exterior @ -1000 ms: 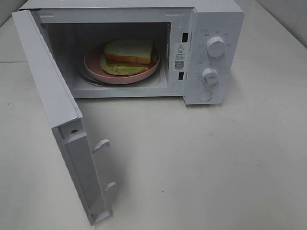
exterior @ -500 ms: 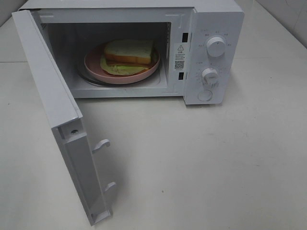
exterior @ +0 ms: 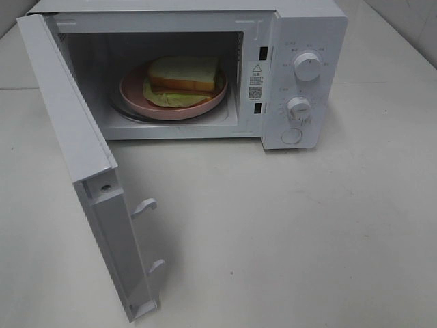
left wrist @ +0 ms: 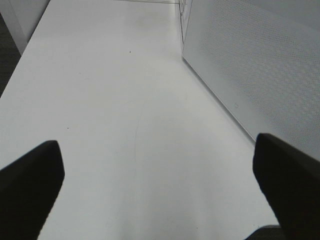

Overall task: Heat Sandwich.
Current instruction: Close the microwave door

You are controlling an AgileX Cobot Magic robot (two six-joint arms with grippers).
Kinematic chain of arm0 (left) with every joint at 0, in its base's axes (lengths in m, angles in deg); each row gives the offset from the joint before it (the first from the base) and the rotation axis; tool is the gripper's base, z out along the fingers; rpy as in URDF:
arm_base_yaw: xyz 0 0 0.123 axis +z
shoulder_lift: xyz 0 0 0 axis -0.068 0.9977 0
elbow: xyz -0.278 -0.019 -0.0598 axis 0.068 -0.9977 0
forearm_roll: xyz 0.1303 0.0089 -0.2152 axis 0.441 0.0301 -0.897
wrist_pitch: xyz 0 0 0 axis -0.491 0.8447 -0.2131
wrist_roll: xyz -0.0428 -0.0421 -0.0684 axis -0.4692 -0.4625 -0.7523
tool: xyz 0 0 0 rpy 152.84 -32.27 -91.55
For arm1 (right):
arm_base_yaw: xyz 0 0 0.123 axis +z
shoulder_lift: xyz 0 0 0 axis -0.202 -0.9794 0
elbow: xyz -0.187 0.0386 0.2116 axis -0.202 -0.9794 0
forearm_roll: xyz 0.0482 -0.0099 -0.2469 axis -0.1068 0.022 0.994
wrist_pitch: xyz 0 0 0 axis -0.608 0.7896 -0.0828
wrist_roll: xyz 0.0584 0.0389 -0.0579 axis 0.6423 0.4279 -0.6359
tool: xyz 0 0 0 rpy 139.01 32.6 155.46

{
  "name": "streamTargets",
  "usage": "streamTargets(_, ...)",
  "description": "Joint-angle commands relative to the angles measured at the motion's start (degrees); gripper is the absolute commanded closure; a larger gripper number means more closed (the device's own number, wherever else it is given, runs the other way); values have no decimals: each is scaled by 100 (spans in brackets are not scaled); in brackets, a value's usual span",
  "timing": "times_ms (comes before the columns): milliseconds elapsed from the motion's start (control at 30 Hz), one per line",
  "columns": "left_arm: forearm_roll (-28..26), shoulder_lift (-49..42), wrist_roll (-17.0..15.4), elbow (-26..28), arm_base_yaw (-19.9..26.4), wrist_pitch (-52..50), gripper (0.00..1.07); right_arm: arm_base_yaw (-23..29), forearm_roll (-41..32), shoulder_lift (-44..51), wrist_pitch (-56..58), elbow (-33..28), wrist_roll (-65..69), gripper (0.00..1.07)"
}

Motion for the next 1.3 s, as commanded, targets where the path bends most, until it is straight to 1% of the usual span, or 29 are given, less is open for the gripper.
streamTargets(33,0,-97,-23,0,11,-29,9,-29,11,166,-57,-11,-40,32)
streamTargets(200,-80,-97,-23,0,11,-29,9,-29,11,166,-57,-11,-40,32)
streamTargets(667,-74,-74,-29,0,11,-40,9,-29,11,166,-57,-11,-40,32)
streamTargets(833,-74,183,-29,74,11,-143,9,-29,11,166,-57,-11,-40,32)
streamTargets(967,-74,481,-23,149,11,-464,9,-29,11,166,-57,-11,-40,32)
streamTargets(1067,-69,768,-23,149,11,-665,13,-29,11,166,-57,-11,-40,32)
streamTargets(1100,-46,963,-23,149,11,-819,17,-29,11,166,-57,-11,-40,32)
streamTargets(1133,-46,963,-23,149,11,-819,17,-29,11,166,-57,-11,-40,32)
streamTargets(1200,-46,1180,-23,149,11,-1003,22,-29,11,166,-57,-11,-40,32)
streamTargets(1233,-46,1375,-23,149,11,-1175,29,-29,11,166,-57,-11,-40,32)
streamTargets(1267,-46,1478,-23,149,11,-1243,32,-29,11,166,-57,-11,-40,32)
streamTargets(1300,-46,1478,-23,149,11,-1243,32,-29,11,166,-57,-11,-40,32)
